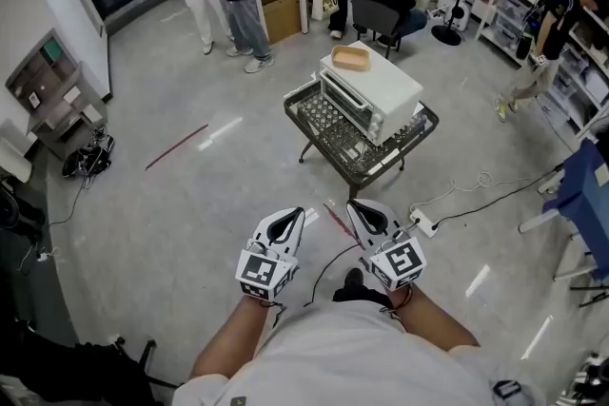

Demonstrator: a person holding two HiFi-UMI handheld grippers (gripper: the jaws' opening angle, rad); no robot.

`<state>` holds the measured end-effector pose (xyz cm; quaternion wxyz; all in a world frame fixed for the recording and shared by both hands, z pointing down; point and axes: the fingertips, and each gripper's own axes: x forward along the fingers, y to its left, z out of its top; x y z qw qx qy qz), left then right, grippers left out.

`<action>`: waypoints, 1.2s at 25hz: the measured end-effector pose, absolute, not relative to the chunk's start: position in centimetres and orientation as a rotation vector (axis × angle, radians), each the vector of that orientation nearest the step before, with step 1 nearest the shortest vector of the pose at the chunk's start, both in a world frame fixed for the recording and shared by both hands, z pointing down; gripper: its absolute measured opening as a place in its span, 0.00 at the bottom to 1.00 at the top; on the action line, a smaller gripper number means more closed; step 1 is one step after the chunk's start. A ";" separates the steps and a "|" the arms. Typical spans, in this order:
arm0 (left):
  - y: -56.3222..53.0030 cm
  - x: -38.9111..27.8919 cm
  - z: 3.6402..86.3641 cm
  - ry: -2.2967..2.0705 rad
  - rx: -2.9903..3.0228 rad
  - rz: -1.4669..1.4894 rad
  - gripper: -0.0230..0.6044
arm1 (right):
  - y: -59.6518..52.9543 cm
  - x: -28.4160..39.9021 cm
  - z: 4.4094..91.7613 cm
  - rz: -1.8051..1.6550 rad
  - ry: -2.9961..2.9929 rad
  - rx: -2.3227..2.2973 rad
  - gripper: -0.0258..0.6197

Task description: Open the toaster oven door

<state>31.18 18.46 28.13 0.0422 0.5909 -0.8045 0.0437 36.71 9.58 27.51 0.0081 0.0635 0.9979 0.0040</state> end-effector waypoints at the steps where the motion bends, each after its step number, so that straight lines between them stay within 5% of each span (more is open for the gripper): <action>1: 17.4 30.7 28.3 -2.464 1.805 0.137 0.06 | 8.5 36.4 27.7 0.007 3.119 0.200 0.07; 30: -3.7 19.8 30.0 -2.452 1.821 0.140 0.06 | -11.6 26.7 30.4 -0.042 3.140 0.229 0.07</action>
